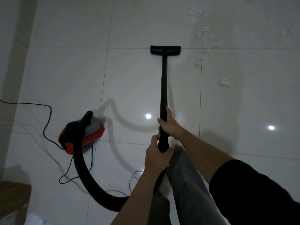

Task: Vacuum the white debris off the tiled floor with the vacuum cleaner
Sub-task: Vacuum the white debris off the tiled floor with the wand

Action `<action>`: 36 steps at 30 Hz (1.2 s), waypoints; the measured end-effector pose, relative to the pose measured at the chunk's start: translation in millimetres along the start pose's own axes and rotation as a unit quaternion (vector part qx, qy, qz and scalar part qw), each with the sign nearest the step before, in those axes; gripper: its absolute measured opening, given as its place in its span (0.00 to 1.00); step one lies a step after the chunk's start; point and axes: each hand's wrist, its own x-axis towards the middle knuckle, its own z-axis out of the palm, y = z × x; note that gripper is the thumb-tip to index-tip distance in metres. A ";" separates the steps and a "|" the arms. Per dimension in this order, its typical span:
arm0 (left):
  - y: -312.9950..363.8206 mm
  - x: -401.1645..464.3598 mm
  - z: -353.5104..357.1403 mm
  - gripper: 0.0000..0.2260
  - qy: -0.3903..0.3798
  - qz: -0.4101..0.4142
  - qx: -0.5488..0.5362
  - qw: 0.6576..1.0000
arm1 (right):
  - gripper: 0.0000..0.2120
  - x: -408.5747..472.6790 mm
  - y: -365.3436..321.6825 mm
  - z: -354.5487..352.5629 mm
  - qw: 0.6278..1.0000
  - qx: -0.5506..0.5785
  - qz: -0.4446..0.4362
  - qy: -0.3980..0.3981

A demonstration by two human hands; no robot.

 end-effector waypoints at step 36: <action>-246.7 -279.4 45.5 0.18 -0.002 0.029 0.006 1.000 | 0.37 -234.3 266.5 122.4 0.999 -0.028 0.022 -0.016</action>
